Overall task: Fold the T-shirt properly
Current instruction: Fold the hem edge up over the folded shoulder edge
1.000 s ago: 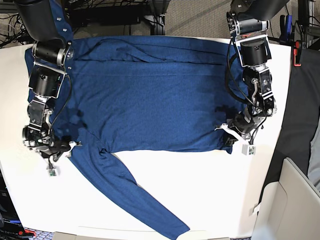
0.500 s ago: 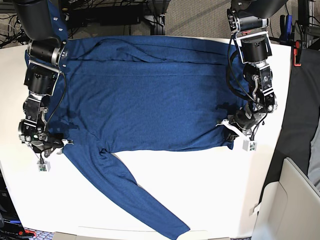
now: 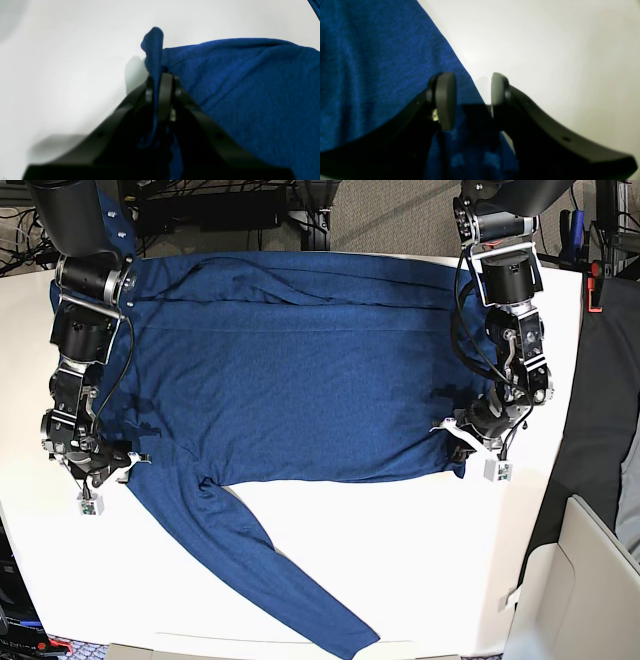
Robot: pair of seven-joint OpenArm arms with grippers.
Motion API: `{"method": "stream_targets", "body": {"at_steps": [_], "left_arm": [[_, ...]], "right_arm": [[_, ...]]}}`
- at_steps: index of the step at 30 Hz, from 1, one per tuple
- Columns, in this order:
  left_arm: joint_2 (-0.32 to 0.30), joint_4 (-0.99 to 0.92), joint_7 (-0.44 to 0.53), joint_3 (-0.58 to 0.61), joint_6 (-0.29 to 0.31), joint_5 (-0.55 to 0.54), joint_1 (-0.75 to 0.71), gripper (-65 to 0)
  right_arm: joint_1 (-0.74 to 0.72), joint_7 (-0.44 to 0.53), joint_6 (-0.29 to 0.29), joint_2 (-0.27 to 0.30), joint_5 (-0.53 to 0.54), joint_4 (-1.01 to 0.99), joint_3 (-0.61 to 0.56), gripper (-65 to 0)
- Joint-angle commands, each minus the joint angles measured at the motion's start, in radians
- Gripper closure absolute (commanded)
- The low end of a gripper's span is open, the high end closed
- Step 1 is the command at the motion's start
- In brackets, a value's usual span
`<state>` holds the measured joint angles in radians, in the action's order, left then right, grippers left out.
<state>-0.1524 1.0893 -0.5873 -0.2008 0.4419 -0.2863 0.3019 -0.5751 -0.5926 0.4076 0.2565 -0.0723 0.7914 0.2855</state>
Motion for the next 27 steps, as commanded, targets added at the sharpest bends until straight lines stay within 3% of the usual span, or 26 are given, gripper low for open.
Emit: {"method": "stream_targets", "body": {"at_steps": [1, 4, 5, 7, 12, 16, 21, 27], "left_arm": [[-0.008, 0.022, 0.020, 0.001, 0.004, -0.011, 0.026, 0.0], [-0.008, 0.022, 0.020, 0.001, 0.004, -0.011, 0.026, 0.0], [-0.008, 0.022, 0.020, 0.001, 0.004, -0.011, 0.026, 0.0], [-0.008, 0.024, 0.020, 0.001, 0.004, -0.011, 0.026, 0.0], [-0.008, 0.059, 0.020, -0.002, 0.004, -0.011, 0.023, 0.0], [-0.008, 0.142, -0.010, -0.004, 0.004, -0.011, -0.010, 0.0], [-0.008, 0.254, -0.050, -0.006, 0.004, -0.011, -0.059, 0.0], [-0.008, 0.404, -0.064, -0.007, 0.004, -0.011, -0.172, 0.0]], "right_arm": [[-0.003, -0.073, 0.009, 0.002, -0.027, 0.006, 0.001, -14.8], [0.000, -0.112, 0.083, 0.002, -0.027, 0.047, 0.002, -0.8], [0.000, -0.131, 0.113, 0.000, -0.027, 0.056, 0.002, 0.0], [0.002, -0.162, 0.149, -0.007, -0.027, 0.073, 0.005, -0.6], [0.053, -0.171, 0.150, -0.004, -0.025, 0.198, 0.010, -0.5], [0.119, -0.203, 0.156, -0.012, -0.019, 0.349, 0.097, -0.5], [0.191, -0.323, 0.264, -0.001, 0.153, 0.492, 0.162, -0.5], [0.312, -0.475, 0.274, -0.001, 0.285, 0.712, 0.263, -0.5]]}}
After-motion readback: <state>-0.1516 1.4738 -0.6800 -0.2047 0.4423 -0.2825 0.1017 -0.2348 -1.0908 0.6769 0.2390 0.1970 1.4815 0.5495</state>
